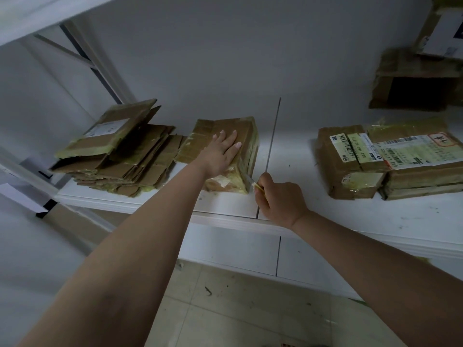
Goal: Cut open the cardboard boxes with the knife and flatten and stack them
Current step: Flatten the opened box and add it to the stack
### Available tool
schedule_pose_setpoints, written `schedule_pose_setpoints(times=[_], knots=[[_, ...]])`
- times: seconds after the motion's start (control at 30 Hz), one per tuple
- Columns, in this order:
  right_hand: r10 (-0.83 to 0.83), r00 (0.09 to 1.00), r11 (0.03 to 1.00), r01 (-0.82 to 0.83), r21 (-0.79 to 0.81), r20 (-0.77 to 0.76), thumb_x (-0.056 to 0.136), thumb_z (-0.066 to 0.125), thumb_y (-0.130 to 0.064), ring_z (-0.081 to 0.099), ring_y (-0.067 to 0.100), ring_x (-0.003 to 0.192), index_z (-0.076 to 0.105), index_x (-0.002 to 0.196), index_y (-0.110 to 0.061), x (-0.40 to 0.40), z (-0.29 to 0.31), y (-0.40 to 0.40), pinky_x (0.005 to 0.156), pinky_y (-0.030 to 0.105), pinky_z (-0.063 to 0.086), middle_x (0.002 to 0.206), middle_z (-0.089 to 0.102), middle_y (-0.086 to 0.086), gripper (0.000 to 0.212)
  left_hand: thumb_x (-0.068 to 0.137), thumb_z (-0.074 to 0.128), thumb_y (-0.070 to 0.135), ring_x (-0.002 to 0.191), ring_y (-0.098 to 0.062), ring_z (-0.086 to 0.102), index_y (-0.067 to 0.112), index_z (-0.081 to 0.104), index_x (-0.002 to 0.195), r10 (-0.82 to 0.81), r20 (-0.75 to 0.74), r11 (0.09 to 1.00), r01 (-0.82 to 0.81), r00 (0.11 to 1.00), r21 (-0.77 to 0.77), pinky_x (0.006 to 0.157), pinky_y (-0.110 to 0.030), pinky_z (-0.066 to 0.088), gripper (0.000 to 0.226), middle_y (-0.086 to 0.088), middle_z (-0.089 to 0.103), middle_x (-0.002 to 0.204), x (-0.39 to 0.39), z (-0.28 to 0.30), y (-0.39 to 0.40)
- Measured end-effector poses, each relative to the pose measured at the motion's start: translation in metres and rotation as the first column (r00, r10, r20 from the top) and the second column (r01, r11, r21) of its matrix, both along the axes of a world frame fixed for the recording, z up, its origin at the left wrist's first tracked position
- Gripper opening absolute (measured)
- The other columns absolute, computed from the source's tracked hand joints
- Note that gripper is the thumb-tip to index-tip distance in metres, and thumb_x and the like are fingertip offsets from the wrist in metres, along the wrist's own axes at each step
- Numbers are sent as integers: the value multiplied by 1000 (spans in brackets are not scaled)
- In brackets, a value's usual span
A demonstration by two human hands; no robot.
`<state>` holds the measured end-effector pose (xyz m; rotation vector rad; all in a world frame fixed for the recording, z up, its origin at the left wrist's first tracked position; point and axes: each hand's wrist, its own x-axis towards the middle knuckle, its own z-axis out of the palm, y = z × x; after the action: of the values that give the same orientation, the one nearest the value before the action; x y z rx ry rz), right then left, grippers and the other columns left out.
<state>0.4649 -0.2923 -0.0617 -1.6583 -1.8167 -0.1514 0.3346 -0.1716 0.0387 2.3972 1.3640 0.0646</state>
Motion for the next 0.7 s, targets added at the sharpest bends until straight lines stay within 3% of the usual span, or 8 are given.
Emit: schedule_pose_setpoints(times=[0.13,0.27,0.37,0.47,0.7], knots=[[-11,998,999,13,-34,56,84,36,-29,38,25,24,43,82,-10,-2,6,-3,40,15,18,37,46,-1,20,103,26,45,149,-25,-4,27,12,154,0,2,1000,0,1000,-5,120,-44,3,55,-8,2,162,0,1,-1],[-30,991,995,41,-88,127,85,36,-25,26,22,24,39,90,-11,-4,6,-1,44,12,5,36,43,-3,15,99,28,55,149,-22,-7,30,11,154,4,15,1000,-3,1000,-25,119,-43,1,62,-4,0,162,-1,3,-2],[44,973,985,-4,-172,227,92,41,-19,35,25,40,46,110,-6,-4,7,-3,43,20,13,57,61,6,22,87,41,71,148,-19,-10,34,11,153,17,54,995,-12,998,-99,121,-45,5,81,2,-3,162,-3,4,-2],[98,962,940,-6,-340,256,97,33,-25,48,29,60,36,126,-10,-4,16,-5,48,28,22,84,65,7,32,83,52,69,148,-19,-10,34,7,154,-11,0,997,11,1000,-72,121,-46,10,90,1,-5,162,-4,4,-2],[104,981,913,-28,-407,166,98,33,-26,42,26,57,39,118,-9,3,21,-14,51,29,30,80,61,6,27,91,53,52,149,-22,-8,33,9,154,-11,5,999,11,1000,-41,120,-46,13,79,0,-2,162,-3,4,-3]])
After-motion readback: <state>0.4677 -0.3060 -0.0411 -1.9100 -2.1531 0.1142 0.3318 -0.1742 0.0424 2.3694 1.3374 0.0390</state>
